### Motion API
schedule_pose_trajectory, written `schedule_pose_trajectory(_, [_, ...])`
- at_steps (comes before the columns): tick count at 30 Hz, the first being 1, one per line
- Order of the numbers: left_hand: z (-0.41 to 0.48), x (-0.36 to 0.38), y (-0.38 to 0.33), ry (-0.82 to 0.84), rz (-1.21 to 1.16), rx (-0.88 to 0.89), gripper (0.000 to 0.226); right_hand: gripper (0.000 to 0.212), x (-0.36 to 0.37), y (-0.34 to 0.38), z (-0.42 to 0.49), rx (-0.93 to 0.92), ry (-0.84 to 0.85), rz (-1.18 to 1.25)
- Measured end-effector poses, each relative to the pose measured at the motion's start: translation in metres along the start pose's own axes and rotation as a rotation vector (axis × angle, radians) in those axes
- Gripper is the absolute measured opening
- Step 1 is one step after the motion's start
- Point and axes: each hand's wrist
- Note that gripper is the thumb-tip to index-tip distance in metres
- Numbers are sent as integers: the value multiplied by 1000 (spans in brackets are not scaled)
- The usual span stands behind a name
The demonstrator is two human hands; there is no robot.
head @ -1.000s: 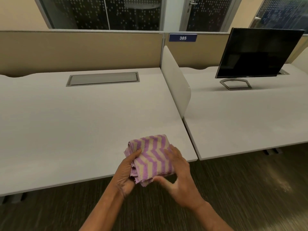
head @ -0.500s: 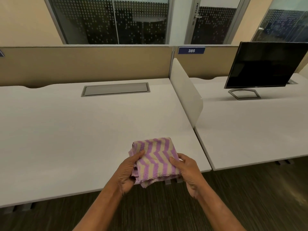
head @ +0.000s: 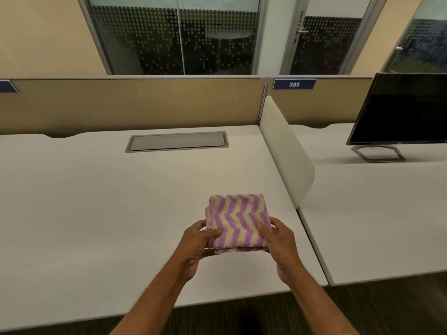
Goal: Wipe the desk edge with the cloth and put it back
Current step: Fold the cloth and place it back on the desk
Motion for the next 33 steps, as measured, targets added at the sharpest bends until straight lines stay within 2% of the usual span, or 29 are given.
schedule_pose_trajectory(4, [36, 30, -15, -49, 0, 29, 41, 33, 3, 8, 54, -1, 32, -46])
schedule_pose_trajectory(8, [81, 63, -30, -106, -9, 45, 48, 57, 8, 16, 113, -12, 69, -126])
schedule_pose_trajectory(12, [124, 96, -41, -162, -24, 51, 54, 71, 20, 22, 167, -108, -13, -164])
schedule_pose_trajectory(15, [157, 117, -49, -186, -22, 61, 55, 68, 31, 21, 204, -212, -69, -159])
schedule_pose_trajectory(18, [188, 132, -58, -158, -31, 76, 58, 54, 43, 21, 239, -304, -125, -169])
schedule_pose_trajectory(23, [235, 151, -72, -159, 0, 128, 60, 38, 65, 22, 286, -333, -208, -175])
schedule_pose_trajectory(29, [281, 172, -80, -201, 88, 222, 51, 33, 86, 19, 326, -405, -301, -202])
schedule_pose_trajectory(33, [301, 177, -77, -223, 184, 262, 56, 32, 94, 10, 342, -485, -324, -269])
Point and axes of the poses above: each hand's wrist, its own z-axis towards the middle knuckle, its own x-axis out of the palm, y = z × x, and after that the axes turned 13 degrees about -y, right-handed
